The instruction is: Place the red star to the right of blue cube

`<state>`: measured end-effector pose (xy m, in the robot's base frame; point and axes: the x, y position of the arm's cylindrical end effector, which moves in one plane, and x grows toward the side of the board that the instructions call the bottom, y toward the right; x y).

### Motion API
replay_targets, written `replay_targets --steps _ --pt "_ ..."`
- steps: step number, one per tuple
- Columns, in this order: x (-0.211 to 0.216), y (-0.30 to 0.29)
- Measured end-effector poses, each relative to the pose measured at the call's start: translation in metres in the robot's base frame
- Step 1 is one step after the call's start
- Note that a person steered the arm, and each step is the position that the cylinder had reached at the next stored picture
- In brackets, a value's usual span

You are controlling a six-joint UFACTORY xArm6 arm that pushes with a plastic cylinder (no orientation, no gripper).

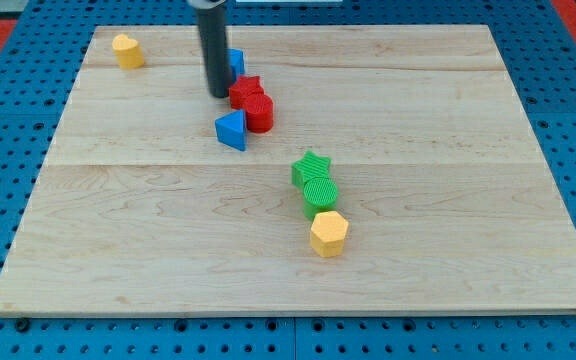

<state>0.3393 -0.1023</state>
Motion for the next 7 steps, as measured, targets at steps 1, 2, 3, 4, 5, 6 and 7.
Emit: replay_targets --steps 1,2,3,4,5,6,7 --pt "0.006 0.027" --pt "0.006 0.083" --pt "-0.003 0.136" --pt "-0.051 0.147" --pt "-0.034 0.147" --pt "0.002 0.124" --pt "-0.035 0.087"
